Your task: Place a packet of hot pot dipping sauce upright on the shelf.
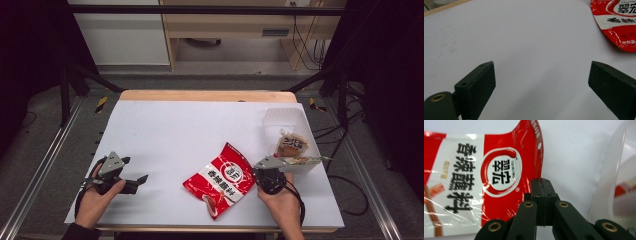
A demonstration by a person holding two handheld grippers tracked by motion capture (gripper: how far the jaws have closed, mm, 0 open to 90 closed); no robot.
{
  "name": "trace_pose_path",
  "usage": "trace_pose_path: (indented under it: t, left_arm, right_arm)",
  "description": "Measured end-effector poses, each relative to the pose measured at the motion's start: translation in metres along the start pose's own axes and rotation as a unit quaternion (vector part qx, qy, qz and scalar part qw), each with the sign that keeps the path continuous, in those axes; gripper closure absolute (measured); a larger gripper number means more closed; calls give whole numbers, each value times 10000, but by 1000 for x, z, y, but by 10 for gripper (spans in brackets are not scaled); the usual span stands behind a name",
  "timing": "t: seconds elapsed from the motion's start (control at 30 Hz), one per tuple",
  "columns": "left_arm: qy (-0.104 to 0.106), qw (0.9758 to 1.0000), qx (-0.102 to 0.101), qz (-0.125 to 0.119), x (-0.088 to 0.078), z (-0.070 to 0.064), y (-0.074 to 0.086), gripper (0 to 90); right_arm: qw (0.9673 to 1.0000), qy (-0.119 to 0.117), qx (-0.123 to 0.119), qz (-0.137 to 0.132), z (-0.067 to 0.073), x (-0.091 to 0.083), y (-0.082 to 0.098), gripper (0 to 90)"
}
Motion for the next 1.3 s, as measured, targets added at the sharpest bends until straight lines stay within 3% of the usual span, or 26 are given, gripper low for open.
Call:
trace_pose_path:
  t: [0.2, 0.5, 0.9, 1.1, 1.3]
  left_arm:
    - [19, 10000, 67, 31, 1, -1, 0, 74]
    - [85, 9999, 118, 42, 2, -5, 0, 79]
    - [273, 9994, 192, 56, 11, -15, -9, 121]
    - [399, 9983, 396, 128, 22, -25, -29, 142]
    - [560, 9966, 585, 145, 36, -34, -52, 168]
  right_arm:
    - [9987, -59, -485, -136, 9, 7, -38, 900]
    - [9928, -252, -1143, -249, 33, 22, -89, 900]
    - [9867, -326, -1545, -375, 48, 28, -131, 900]
    - [9844, -367, -1641, -527, 50, 19, -146, 900]
    - [9810, -459, -1763, -671, 59, 5, -147, 900]
Point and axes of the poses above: each handheld gripper's, and its own axes: x roughly forward along the jaws, y roughly out of its underside, z roughly to its left, the point moved 8 cm from there along x, roughly forward along the jaws, and after that the axes turned 6 degrees about -x, right-handed, at the moved point
